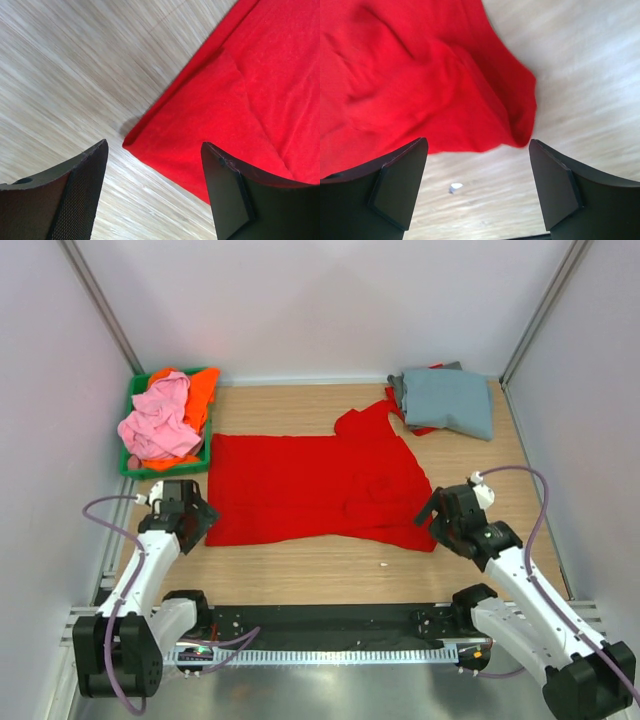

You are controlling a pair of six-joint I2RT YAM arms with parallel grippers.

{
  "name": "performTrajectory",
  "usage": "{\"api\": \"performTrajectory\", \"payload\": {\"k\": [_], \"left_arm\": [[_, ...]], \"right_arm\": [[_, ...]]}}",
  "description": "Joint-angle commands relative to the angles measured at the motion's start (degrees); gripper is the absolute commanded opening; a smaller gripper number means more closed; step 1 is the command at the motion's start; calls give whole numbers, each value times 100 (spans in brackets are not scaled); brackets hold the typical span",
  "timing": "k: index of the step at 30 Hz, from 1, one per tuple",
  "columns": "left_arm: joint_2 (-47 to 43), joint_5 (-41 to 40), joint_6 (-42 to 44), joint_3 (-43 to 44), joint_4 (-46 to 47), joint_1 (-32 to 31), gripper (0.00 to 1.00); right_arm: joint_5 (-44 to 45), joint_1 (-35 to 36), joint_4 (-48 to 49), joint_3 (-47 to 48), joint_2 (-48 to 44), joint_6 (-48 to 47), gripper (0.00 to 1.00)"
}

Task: Fold and stack the t-shirts
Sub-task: Fold the tshirt

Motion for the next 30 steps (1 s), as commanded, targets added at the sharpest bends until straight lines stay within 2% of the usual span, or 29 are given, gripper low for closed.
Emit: {"api": "performTrajectory", "payload": {"k": [1,9,11,12,13,14,15,16,22,24,28,29,30], "left_arm": [[-118,105,-205,-194,197,-38,76],[92,272,-363,-661,707,-380,67],[206,280,-416,-704,839,-451,57],[242,280,-425,-705,970,-529,51],[285,280,-434,-713,1023,-574,31],[355,263,-451,-696,1050,-609,19],[400,254,-452,-679,1094,-618,4],[426,219,-443,-617,1085,-627,0],[383,-360,-346,-152,524,-618,0],[252,-466,-355,-63,357,-583,0],[180,-396,-206,68,268,-399,0],[198,-344,-179,86,233,-311,0],[198,-309,-136,104,215,-258,0]], "right_arm": [[-619,-15,341,-603,-236,629,88],[-690,-15,869,-965,238,541,86],[-638,-24,992,-1017,308,524,86],[-620,-15,1019,-1035,344,524,86],[-550,-15,1054,-1053,422,506,85],[-515,-15,1124,-1105,466,515,82],[-488,-15,1142,-1123,493,515,81],[-427,-15,1168,-1167,554,523,80],[-14,-15,1116,-1299,485,690,75],[179,-24,1142,-1334,379,717,70],[268,-24,1309,-1387,458,708,48],[224,-41,1440,-1396,580,699,33],[189,-33,1519,-1404,642,673,26]]}}
